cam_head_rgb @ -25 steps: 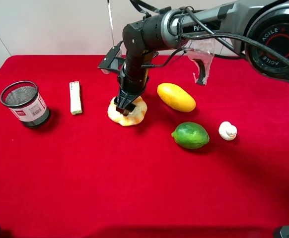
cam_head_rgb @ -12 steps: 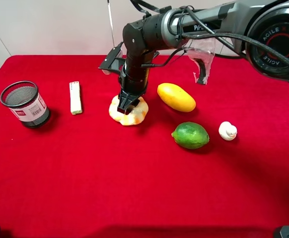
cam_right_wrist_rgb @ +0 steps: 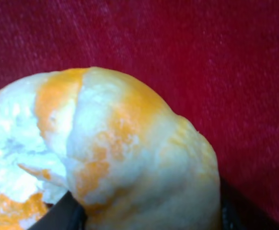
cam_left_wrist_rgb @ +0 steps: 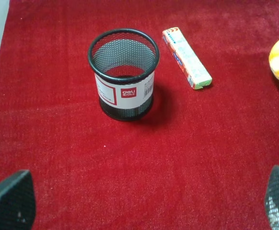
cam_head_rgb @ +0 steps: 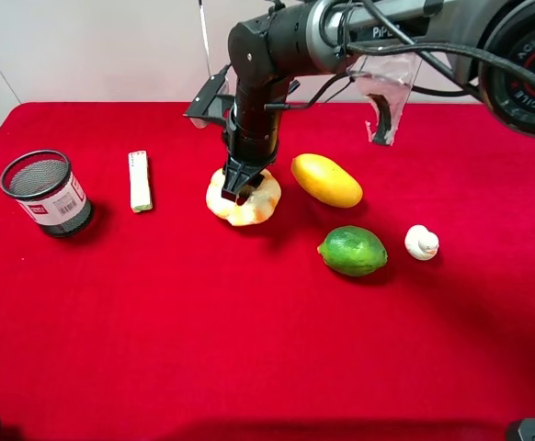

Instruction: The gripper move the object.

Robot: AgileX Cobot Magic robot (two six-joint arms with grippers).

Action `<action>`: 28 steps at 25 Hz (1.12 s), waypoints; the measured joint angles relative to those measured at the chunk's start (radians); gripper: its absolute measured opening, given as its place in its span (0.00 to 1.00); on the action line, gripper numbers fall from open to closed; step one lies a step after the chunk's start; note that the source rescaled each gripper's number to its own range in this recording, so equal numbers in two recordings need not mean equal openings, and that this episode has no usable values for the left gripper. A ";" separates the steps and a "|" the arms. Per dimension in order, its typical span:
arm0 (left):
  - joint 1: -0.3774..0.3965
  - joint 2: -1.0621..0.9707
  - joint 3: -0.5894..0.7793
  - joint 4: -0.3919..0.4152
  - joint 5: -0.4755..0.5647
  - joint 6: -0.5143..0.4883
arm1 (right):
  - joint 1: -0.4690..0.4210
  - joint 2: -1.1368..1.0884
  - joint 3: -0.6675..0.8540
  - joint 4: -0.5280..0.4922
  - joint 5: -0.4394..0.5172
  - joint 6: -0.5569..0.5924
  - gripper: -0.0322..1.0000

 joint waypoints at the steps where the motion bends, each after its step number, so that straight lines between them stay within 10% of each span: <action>1: 0.000 0.000 0.000 0.000 0.000 0.000 | 0.000 -0.005 0.000 0.000 0.007 0.009 0.03; 28: 0.000 0.000 0.000 0.000 0.000 0.000 | 0.000 -0.205 0.000 0.070 0.308 0.124 0.03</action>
